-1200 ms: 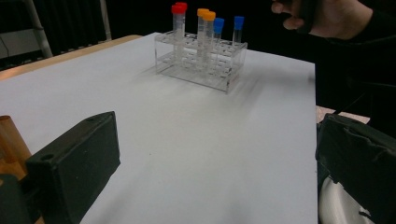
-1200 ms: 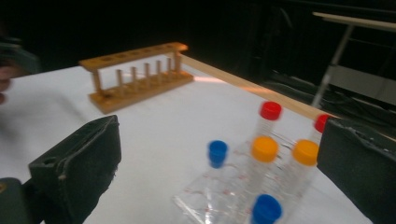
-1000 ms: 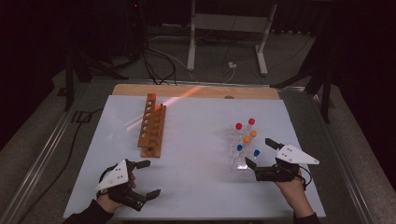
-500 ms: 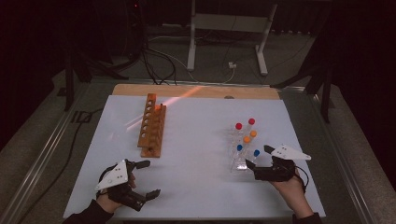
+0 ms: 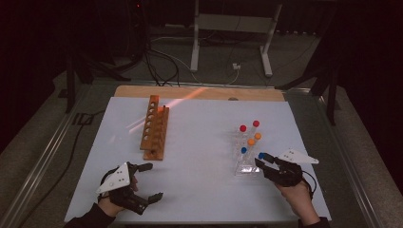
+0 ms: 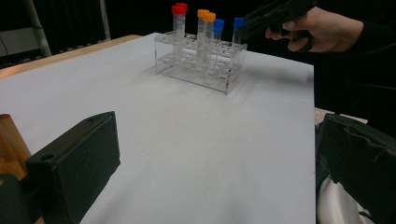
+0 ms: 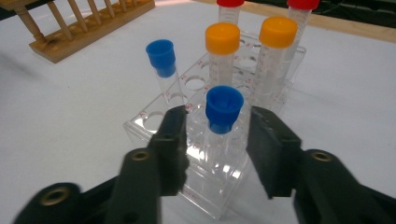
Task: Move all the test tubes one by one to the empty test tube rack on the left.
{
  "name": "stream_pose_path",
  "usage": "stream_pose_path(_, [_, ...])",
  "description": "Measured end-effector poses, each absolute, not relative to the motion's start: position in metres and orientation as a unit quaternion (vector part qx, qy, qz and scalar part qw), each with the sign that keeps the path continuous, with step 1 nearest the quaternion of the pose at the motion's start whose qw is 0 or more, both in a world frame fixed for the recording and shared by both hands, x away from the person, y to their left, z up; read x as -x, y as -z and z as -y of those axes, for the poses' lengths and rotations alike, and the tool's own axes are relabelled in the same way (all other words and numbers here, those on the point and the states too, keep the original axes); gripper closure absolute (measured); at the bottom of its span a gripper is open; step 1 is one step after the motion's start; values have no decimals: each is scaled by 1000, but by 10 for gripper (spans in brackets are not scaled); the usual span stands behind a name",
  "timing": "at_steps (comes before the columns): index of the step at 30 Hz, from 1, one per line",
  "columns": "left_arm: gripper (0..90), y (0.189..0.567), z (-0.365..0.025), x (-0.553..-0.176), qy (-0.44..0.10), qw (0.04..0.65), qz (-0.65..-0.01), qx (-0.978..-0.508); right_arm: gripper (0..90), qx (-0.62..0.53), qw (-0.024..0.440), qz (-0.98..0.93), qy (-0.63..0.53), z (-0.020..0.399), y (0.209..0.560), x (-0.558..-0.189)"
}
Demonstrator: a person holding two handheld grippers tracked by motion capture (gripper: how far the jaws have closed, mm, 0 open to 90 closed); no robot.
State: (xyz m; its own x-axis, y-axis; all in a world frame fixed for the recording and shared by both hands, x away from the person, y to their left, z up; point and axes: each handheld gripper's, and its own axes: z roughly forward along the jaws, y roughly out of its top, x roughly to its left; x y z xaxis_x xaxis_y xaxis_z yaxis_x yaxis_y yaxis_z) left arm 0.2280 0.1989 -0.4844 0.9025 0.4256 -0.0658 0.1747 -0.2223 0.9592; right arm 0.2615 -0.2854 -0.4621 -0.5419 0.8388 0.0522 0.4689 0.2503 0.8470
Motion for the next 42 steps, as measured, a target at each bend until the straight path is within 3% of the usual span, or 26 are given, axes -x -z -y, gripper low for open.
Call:
stream_pose_path(9, [7,484,-199,-228,-106,592,-193,-775,756,-433,194,-766,-435,285,466,-266])
stream_pose_path(24, [7,485,-199,-228,-105,592,-191,-776,769,-421,211,-768,-435,284,454,-265])
stream_pose_path(42, [7,465,-189,-227,-91,600,-185,-773,770,-354,254,-759,-483,269,392,-242])
